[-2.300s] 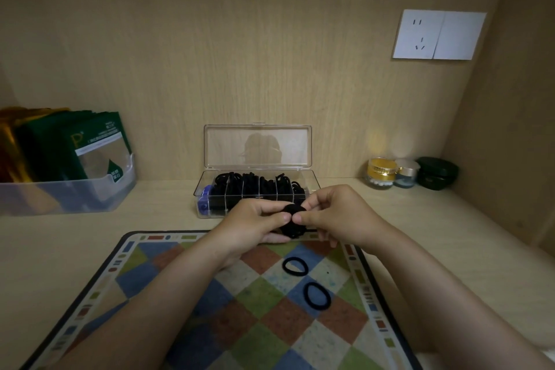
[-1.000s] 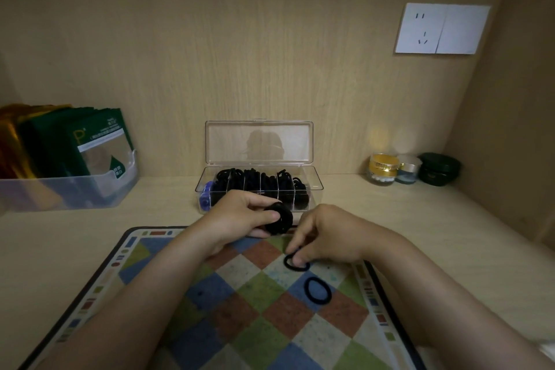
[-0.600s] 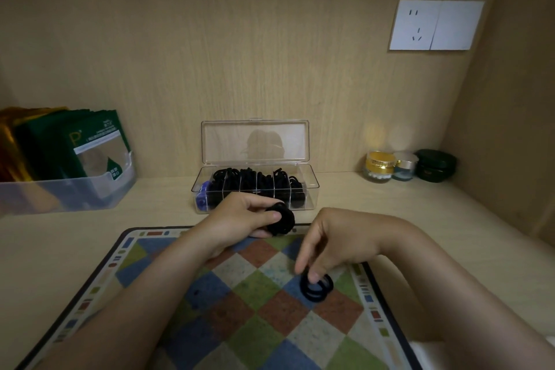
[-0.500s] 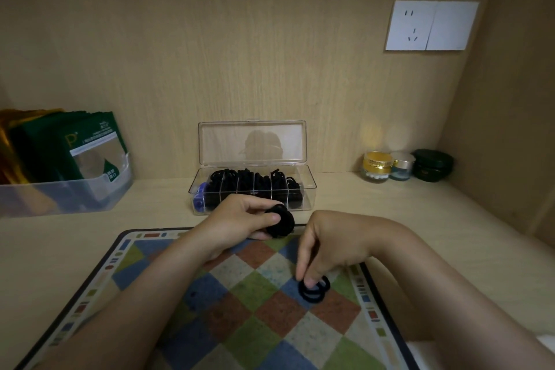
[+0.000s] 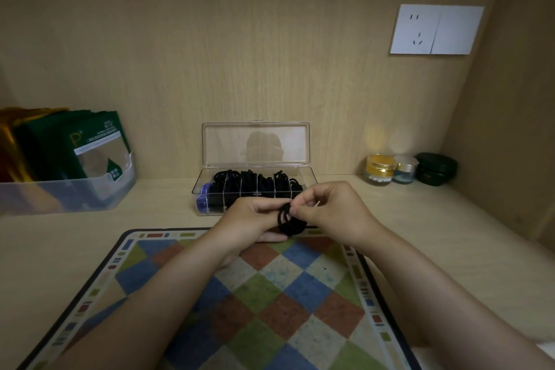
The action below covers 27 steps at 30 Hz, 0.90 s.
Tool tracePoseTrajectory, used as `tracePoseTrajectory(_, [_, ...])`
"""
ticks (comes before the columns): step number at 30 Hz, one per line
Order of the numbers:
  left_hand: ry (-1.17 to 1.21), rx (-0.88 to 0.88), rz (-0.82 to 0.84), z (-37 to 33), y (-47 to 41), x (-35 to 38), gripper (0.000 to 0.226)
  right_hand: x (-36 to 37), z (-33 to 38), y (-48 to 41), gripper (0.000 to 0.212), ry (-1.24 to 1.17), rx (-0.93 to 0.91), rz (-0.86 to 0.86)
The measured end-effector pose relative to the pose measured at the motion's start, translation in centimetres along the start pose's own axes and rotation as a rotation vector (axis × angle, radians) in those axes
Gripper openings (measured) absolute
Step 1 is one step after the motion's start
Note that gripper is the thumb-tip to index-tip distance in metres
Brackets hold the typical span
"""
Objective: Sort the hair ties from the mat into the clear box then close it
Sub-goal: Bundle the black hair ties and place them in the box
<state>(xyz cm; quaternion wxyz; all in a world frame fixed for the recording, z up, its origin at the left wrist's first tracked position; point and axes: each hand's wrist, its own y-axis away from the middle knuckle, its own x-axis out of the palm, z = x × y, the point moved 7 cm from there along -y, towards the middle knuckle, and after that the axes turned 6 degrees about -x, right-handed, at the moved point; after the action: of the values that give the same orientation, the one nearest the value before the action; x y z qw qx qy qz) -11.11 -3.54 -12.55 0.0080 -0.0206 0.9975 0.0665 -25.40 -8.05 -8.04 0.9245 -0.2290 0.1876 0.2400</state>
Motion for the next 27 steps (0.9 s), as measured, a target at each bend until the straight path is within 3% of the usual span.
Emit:
tracePoseTrajectory(8, [0.237, -0.08, 0.095, 0.0, 0.2, 0.7, 0.035, -0.1, -0.6, -0.1, 0.008, 0.113, -0.007, -0.115])
tracePoseTrajectory(13, [0.14, 0.015, -0.02, -0.6, 0.3, 0.2, 0.037, -0.2, -0.6, -0.1, 0.005, 0.019, 0.028, -0.116])
tracePoseTrajectory(16, [0.134, 0.027, -0.008, -0.9, 0.6, 0.2, 0.034, -0.4, -0.4, 0.1, 0.011, -0.046, 0.094, -0.089])
tracePoseTrajectory(19, [0.127, 0.048, -0.015, -1.7, 0.8, 0.2, 0.034, -0.4, -0.8, 0.7, 0.035, -0.233, 0.244, 0.015])
tracePoseTrajectory(23, [0.064, 0.047, -0.049, -2.4, 0.4, 0.4, 0.033, -0.5, -0.4, 1.2, 0.024, -0.327, 0.328, 0.226])
tracePoseTrajectory(27, [0.066, 0.057, -0.075, -3.8, -0.4, 0.8, 0.03, -1.9, -0.4, 0.4, 0.027, -0.403, 0.371, 0.21])
